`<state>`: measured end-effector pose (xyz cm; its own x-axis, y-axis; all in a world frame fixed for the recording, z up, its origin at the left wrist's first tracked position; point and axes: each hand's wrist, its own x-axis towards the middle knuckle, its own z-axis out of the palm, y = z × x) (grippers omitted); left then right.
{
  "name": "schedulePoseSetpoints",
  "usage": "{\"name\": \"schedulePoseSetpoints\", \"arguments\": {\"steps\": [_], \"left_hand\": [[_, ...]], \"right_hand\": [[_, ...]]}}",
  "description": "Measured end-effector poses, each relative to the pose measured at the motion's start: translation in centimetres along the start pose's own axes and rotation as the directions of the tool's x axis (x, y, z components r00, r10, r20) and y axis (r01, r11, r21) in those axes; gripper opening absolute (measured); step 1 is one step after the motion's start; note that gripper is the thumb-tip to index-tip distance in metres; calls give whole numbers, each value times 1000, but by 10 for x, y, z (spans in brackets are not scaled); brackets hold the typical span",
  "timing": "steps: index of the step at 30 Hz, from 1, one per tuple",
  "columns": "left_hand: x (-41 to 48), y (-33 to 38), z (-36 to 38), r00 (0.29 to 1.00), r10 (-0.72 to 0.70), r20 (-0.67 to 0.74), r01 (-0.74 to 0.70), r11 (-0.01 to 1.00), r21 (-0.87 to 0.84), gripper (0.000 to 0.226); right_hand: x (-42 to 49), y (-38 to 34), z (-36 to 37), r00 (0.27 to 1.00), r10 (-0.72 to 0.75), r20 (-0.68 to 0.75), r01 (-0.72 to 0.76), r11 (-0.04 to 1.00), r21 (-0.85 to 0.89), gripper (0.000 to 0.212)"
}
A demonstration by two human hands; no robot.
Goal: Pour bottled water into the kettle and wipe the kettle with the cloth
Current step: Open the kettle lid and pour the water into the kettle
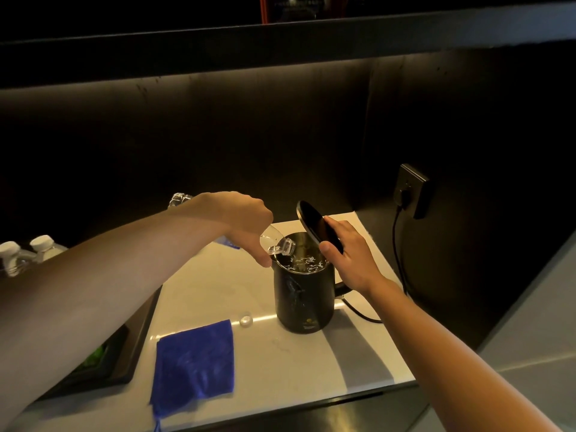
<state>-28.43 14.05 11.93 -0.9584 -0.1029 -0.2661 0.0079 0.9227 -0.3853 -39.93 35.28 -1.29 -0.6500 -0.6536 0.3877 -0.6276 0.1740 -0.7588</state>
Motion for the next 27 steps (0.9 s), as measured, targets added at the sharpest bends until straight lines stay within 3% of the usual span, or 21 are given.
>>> {"name": "schedulePoseSetpoints", "arguments": {"steps": [3, 6, 8, 11, 14, 17, 22, 27], "left_hand": [[-1, -3, 12, 999, -27, -30, 23, 992, -120, 77], [-4, -2, 30, 997, -69, -27, 59, 961, -272, 113], [-9, 0, 43, 993, -112, -26, 91, 904, -417, 113], [-20, 4, 70, 976, -212, -52, 118, 713, -691, 90], [-35, 1, 106, 917, -369, -152, 54, 491, -870, 76], [-53, -8, 142, 837, -534, -119, -14, 196, -980, 69], [-71, -22, 193, 680, -731, 63, -135, -209, -969, 80], [-81, -37, 232, 547, -807, 223, -178, -373, -911, 52]], "right_hand": [[0, 2, 1, 1000, -4, 2, 4, 1000, -10, 82], [0, 2, 1, 1000, -16, 18, 16, 1000, -27, 81], [1, 2, 0, 999, -19, 37, 20, 999, -32, 81], [1, 3, -2, 997, -26, 75, 29, 999, -39, 83], [0, 2, -3, 995, -27, 98, 33, 998, -58, 84], [-1, 1, -4, 994, -9, 108, 19, 996, -90, 82], [-8, -6, -5, 993, 25, 112, -18, 998, -61, 79], [-13, -11, -3, 990, 24, 141, -21, 1000, -23, 80]]}}
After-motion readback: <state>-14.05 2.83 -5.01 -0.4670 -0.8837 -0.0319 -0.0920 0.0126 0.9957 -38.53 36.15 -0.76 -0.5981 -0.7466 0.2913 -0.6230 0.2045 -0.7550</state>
